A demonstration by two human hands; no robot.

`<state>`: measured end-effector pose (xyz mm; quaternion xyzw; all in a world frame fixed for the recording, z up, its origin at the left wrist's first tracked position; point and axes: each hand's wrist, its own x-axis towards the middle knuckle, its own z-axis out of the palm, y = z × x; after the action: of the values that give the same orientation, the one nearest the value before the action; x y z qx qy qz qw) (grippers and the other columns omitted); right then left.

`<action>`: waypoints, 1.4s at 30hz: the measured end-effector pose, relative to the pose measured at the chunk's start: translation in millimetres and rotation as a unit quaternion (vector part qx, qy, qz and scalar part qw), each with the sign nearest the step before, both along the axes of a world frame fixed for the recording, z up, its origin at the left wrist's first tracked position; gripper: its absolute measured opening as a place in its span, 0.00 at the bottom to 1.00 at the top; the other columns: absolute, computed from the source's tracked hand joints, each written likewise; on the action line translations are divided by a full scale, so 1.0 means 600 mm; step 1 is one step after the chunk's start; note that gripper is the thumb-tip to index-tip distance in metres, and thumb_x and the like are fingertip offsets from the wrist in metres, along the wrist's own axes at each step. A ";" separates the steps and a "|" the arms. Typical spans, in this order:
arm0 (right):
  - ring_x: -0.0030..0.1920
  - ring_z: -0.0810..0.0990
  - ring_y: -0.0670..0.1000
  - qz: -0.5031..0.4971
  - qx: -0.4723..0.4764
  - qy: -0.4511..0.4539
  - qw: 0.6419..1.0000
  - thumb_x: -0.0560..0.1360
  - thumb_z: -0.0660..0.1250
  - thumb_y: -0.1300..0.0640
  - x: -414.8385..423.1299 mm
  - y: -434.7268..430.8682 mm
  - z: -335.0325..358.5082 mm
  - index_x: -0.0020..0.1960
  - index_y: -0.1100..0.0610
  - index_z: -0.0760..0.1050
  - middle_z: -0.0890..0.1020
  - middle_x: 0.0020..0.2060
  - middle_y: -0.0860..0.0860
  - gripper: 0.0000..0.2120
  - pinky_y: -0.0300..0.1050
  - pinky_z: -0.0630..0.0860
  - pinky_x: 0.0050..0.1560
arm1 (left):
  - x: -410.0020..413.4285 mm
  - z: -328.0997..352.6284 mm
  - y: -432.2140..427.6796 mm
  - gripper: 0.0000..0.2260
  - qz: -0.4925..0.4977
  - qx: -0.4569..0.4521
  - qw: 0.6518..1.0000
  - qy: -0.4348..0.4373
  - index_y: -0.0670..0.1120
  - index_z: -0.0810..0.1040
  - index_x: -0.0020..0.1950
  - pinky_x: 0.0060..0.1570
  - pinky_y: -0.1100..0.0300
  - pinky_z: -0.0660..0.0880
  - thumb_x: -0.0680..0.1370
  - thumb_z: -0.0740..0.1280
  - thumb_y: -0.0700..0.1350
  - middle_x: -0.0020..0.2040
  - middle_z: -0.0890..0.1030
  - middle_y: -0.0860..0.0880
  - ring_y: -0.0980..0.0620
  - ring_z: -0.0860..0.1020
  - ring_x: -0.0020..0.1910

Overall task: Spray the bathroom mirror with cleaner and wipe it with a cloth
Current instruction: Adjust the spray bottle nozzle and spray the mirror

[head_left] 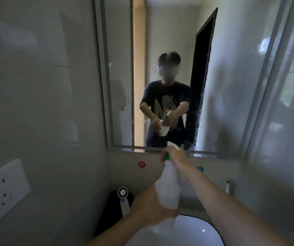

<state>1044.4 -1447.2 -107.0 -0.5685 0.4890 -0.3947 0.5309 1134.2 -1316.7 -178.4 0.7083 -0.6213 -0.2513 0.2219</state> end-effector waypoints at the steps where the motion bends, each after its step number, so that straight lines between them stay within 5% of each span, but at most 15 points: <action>1: 0.36 0.81 0.56 0.013 -0.004 0.003 1.000 0.62 0.66 0.55 0.006 0.000 -0.003 0.30 0.57 0.81 0.84 0.32 0.57 0.07 0.50 0.76 0.44 | 0.006 -0.002 0.001 0.41 0.007 0.005 1.000 0.000 0.62 0.65 0.73 0.58 0.55 0.78 0.63 0.76 0.67 0.65 0.77 0.58 0.52 0.78 0.61; 6: 0.46 0.82 0.56 0.055 0.008 -0.056 0.997 0.75 0.70 0.58 0.041 0.006 -0.008 0.60 0.57 0.78 0.84 0.49 0.61 0.14 0.47 0.77 0.46 | 0.028 -0.009 0.004 0.49 0.054 0.005 0.998 0.017 0.57 0.63 0.76 0.63 0.52 0.77 0.59 0.76 0.69 0.69 0.75 0.56 0.52 0.76 0.65; 10: 0.35 0.78 0.51 0.016 -0.008 -0.020 1.000 0.78 0.64 0.55 0.063 0.000 -0.007 0.47 0.63 0.78 0.81 0.39 0.58 0.11 0.36 0.73 0.30 | 0.034 -0.006 0.011 0.48 0.067 0.004 0.997 0.026 0.58 0.63 0.74 0.60 0.54 0.78 0.59 0.78 0.69 0.67 0.76 0.57 0.53 0.77 0.63; 15: 0.51 0.81 0.61 0.025 0.015 0.017 0.999 0.78 0.63 0.52 0.082 -0.005 -0.011 0.64 0.66 0.75 0.81 0.56 0.64 0.22 0.56 0.79 0.54 | 0.029 -0.011 0.019 0.46 0.064 -0.009 0.994 0.092 0.62 0.66 0.72 0.61 0.52 0.78 0.56 0.77 0.69 0.64 0.77 0.60 0.56 0.77 0.62; 20: 0.39 0.81 0.54 0.063 0.024 0.008 0.998 0.77 0.65 0.58 0.101 -0.005 -0.017 0.55 0.65 0.79 0.83 0.41 0.59 0.12 0.48 0.79 0.40 | 0.040 -0.021 0.023 0.32 0.078 -0.015 0.993 0.085 0.73 0.67 0.59 0.57 0.55 0.80 0.59 0.77 0.66 0.56 0.79 0.63 0.63 0.79 0.54; 23: 0.52 0.84 0.61 0.068 0.036 -0.001 0.997 0.76 0.67 0.57 0.123 0.000 -0.017 0.64 0.63 0.74 0.84 0.52 0.63 0.18 0.56 0.80 0.56 | 0.056 -0.018 0.023 0.27 0.058 -0.012 0.997 0.047 0.81 0.57 0.47 0.49 0.66 0.79 0.66 0.75 0.62 0.47 0.74 0.64 0.72 0.75 0.43; 25: 0.56 0.83 0.62 0.076 0.028 0.003 0.997 0.77 0.66 0.56 0.139 0.001 -0.017 0.65 0.66 0.74 0.83 0.53 0.64 0.19 0.55 0.79 0.56 | 0.070 -0.019 0.026 0.28 0.084 -0.021 0.996 0.030 0.77 0.58 0.54 0.52 0.61 0.78 0.66 0.75 0.65 0.48 0.73 0.63 0.66 0.76 0.47; 27: 0.51 0.84 0.61 0.077 0.022 -0.001 0.997 0.77 0.65 0.57 0.154 0.000 -0.020 0.61 0.67 0.76 0.84 0.51 0.64 0.17 0.53 0.80 0.53 | 0.085 -0.032 0.025 0.40 0.122 -0.015 0.992 0.037 0.63 0.63 0.70 0.55 0.58 0.76 0.62 0.75 0.69 0.55 0.73 0.61 0.57 0.76 0.54; 29: 0.44 0.84 0.59 0.076 0.021 -0.012 0.997 0.77 0.64 0.58 0.167 0.003 -0.021 0.54 0.65 0.78 0.85 0.47 0.63 0.12 0.52 0.81 0.48 | 0.096 -0.038 0.024 0.47 0.123 0.004 0.991 0.049 0.61 0.60 0.75 0.59 0.57 0.76 0.61 0.76 0.69 0.62 0.72 0.61 0.57 0.74 0.59; 33: 0.36 0.80 0.56 0.084 0.022 -0.029 0.996 0.76 0.64 0.58 0.187 0.009 -0.024 0.42 0.60 0.77 0.81 0.36 0.59 0.07 0.52 0.78 0.41 | 0.107 -0.047 0.035 0.47 0.158 -0.004 0.987 0.035 0.56 0.62 0.74 0.62 0.53 0.77 0.60 0.76 0.70 0.65 0.77 0.53 0.52 0.78 0.61; 37: 0.37 0.78 0.56 0.109 0.017 -0.017 0.994 0.77 0.65 0.56 0.195 0.011 -0.032 0.40 0.58 0.76 0.79 0.35 0.56 0.08 0.55 0.77 0.45 | 0.115 -0.057 0.043 0.54 0.204 -0.010 0.978 0.042 0.54 0.63 0.76 0.60 0.51 0.78 0.55 0.75 0.72 0.62 0.79 0.53 0.51 0.80 0.58; 42: 0.40 0.80 0.53 0.138 0.006 -0.032 0.990 0.79 0.63 0.55 0.206 0.014 -0.031 0.43 0.62 0.78 0.82 0.38 0.57 0.12 0.49 0.78 0.47 | 0.119 -0.053 0.034 0.54 0.207 0.024 0.977 0.044 0.57 0.61 0.76 0.62 0.55 0.76 0.53 0.74 0.73 0.69 0.73 0.58 0.53 0.76 0.65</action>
<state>1167.9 -1438.9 -125.8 -0.6147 0.3911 -0.3326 0.5987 1205.6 -1296.5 -210.2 0.8147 -0.4448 -0.2460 0.2791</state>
